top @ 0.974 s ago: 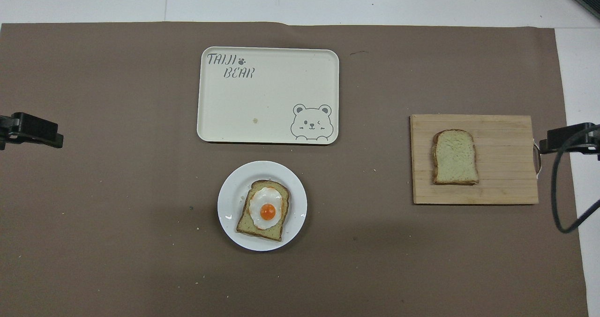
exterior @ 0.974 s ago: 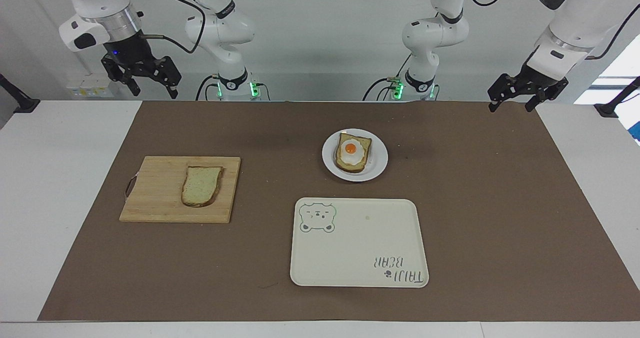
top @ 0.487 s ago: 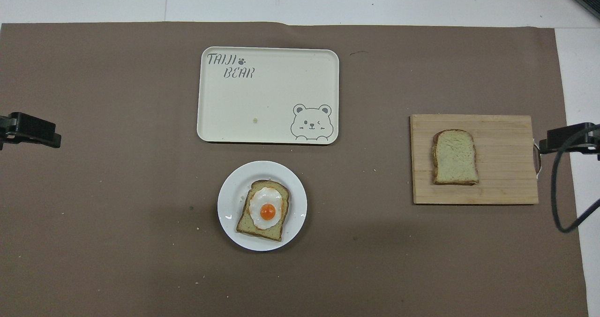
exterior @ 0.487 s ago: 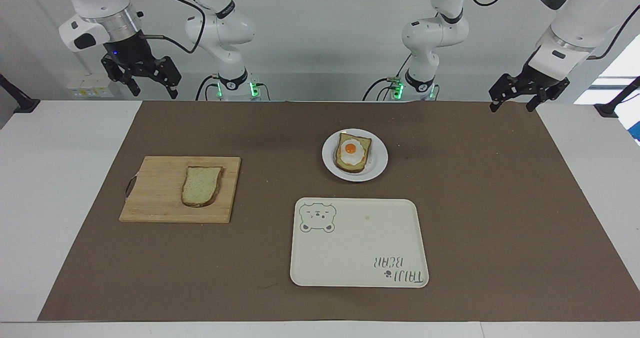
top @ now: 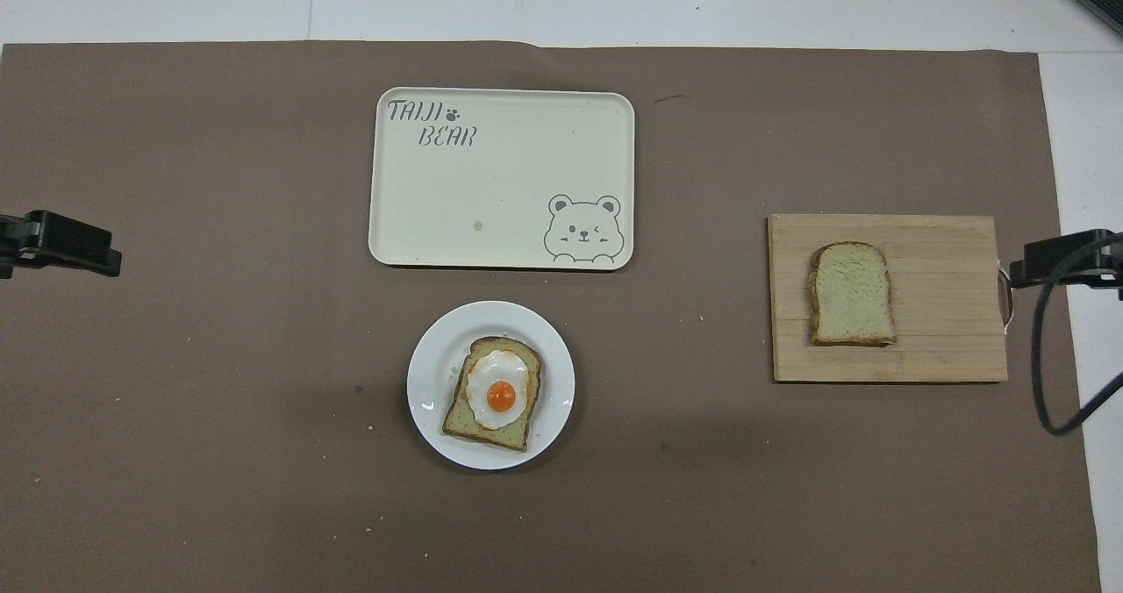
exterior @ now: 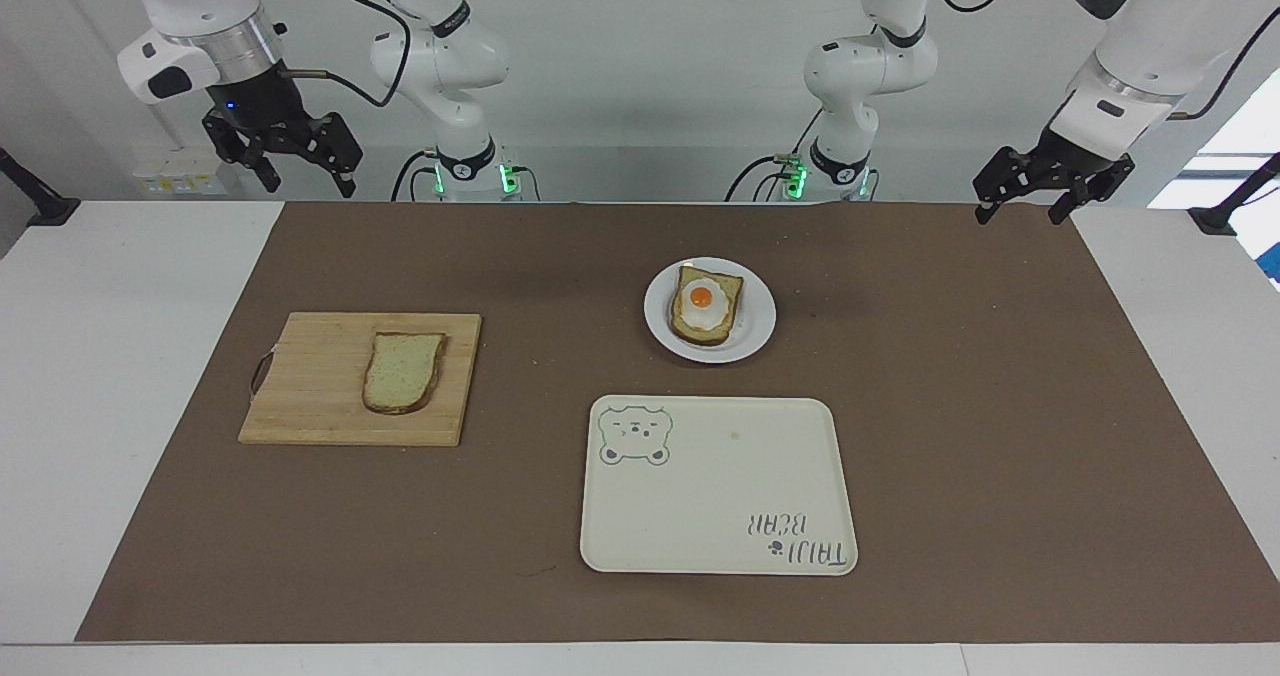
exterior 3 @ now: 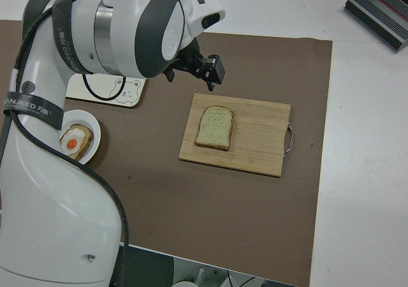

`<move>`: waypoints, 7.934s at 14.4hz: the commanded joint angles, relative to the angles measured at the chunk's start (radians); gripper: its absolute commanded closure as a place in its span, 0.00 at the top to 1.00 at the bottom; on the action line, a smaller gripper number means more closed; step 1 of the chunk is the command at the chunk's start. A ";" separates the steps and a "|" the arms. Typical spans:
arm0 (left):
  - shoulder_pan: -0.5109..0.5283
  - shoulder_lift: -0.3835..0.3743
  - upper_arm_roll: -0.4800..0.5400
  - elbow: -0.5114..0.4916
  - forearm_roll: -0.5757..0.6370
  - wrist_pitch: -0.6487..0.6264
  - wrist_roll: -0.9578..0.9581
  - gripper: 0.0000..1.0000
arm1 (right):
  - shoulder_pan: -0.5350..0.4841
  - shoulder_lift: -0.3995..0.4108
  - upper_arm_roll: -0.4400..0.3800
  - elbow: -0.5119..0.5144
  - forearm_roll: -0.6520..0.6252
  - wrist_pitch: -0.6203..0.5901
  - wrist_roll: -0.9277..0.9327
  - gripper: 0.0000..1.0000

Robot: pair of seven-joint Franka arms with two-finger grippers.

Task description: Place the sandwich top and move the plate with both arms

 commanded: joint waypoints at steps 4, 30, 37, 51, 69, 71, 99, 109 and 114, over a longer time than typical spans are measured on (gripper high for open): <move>-0.084 -0.018 0.081 -0.018 0.017 0.016 0.010 1.00 | -0.008 0.000 -0.001 0.003 -0.010 -0.007 -0.031 1.00; -0.115 -0.021 0.098 -0.023 -0.043 0.006 -0.008 1.00 | -0.037 0.093 -0.001 -0.241 0.038 0.355 -0.242 1.00; -0.116 -0.026 0.097 -0.037 -0.046 0.009 -0.008 1.00 | -0.077 0.198 -0.001 -0.340 0.140 0.554 -0.358 1.00; -0.115 -0.025 0.098 -0.038 -0.062 0.014 -0.007 1.00 | -0.117 0.326 -0.001 -0.483 0.270 0.734 -0.520 1.00; -0.115 -0.034 0.098 -0.069 -0.065 0.037 0.002 1.00 | -0.108 0.310 -0.003 -0.472 0.269 0.702 -0.463 0.00; -0.115 -0.034 0.098 -0.071 -0.065 0.039 0.002 1.00 | -0.108 0.281 -0.003 -0.449 0.267 0.634 -0.463 0.00; 0.020 -0.060 0.109 -0.294 -0.377 0.187 0.356 1.00 | 0.386 0.158 0.020 -0.382 0.375 0.445 0.029 0.00; 0.056 -0.037 0.109 -0.434 -0.491 0.321 0.527 1.00 | 0.593 0.182 0.030 -0.393 0.465 0.579 0.182 0.00; 0.057 -0.038 0.109 -0.434 -0.503 0.318 0.527 1.00 | 0.661 0.257 0.034 -0.394 0.470 0.666 0.167 0.00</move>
